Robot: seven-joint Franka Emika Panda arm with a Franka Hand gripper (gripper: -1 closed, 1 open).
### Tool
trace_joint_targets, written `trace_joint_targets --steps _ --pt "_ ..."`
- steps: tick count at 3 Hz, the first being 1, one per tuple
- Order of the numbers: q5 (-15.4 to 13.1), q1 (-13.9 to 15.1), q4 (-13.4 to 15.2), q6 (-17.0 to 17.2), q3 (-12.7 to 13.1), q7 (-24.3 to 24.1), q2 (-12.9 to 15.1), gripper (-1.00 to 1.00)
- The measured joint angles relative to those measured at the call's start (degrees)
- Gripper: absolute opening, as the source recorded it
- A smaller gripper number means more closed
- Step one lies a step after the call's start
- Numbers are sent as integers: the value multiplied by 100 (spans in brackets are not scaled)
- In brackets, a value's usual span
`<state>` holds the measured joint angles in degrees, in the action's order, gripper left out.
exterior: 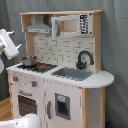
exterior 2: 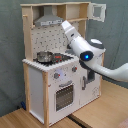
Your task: Play with the kitchen
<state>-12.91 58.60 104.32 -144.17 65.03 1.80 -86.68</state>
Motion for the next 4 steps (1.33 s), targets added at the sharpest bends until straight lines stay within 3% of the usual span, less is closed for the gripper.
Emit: trace_joint_targets --steps 2,4 --pt "-301 -533 89 -343 986 -86 1 100" --pt "-471 -1071 773 -840 1637 -629 1 100"
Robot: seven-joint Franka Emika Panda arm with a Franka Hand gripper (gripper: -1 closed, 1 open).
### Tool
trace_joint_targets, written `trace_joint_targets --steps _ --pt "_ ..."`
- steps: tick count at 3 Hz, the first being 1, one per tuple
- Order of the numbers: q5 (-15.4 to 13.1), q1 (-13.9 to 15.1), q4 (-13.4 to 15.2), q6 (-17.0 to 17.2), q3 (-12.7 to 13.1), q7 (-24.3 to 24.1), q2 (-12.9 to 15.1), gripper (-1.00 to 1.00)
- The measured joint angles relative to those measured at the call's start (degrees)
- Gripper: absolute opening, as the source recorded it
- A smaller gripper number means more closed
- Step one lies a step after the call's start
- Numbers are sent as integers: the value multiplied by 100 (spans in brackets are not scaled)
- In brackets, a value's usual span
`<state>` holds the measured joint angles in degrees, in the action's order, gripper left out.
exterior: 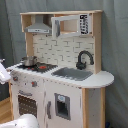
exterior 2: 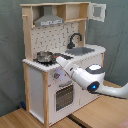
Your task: Play with the kitchen
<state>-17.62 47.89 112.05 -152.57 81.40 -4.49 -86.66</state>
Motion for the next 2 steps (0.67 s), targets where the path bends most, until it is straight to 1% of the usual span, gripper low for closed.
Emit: trace_joint_targets --steps 2 --pt "-20 -427 725 -555 310 -501 3 100"
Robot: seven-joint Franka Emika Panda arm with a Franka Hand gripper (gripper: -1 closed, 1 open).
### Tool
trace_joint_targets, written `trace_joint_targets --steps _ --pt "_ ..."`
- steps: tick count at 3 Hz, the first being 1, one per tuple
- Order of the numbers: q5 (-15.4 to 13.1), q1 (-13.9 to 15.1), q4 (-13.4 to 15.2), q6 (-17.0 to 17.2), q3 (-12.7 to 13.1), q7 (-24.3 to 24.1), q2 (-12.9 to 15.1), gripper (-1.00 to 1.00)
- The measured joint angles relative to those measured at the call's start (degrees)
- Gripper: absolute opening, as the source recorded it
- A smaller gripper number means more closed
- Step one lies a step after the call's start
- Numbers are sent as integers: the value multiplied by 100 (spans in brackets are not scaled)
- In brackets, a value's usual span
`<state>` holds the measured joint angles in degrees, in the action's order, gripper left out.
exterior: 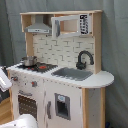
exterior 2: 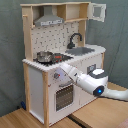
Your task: Play with the kitchen
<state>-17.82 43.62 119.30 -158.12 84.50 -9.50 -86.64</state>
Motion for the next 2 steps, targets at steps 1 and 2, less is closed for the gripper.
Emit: trace_joint_targets --steps 1,2 --pt "0 -26 155 -205 232 -513 0 100" --pt "-1 54 206 -527 447 -946 0 100"
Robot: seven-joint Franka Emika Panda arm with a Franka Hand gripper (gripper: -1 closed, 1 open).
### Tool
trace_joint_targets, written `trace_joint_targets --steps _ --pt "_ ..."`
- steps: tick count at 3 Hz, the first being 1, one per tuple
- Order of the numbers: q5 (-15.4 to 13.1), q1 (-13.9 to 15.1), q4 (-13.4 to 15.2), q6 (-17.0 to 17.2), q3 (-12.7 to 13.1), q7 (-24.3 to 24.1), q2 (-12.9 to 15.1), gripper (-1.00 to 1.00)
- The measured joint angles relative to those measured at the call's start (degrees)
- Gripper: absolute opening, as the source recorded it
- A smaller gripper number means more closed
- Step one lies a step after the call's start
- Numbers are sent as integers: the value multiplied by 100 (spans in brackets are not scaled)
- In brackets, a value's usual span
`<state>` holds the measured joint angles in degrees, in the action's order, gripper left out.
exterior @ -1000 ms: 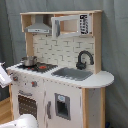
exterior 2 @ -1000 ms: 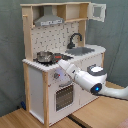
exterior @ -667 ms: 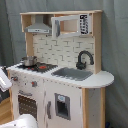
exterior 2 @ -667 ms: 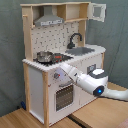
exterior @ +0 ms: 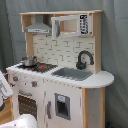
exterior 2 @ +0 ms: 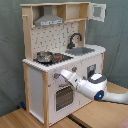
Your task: Play with the kitchen
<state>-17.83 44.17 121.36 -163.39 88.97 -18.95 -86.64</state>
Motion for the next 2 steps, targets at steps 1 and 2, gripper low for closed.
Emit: trace_joint_targets --steps 1,2 --pt "0 181 0 -424 195 -369 -1 100" --pt "1 392 -1 -946 206 -586 0 100"
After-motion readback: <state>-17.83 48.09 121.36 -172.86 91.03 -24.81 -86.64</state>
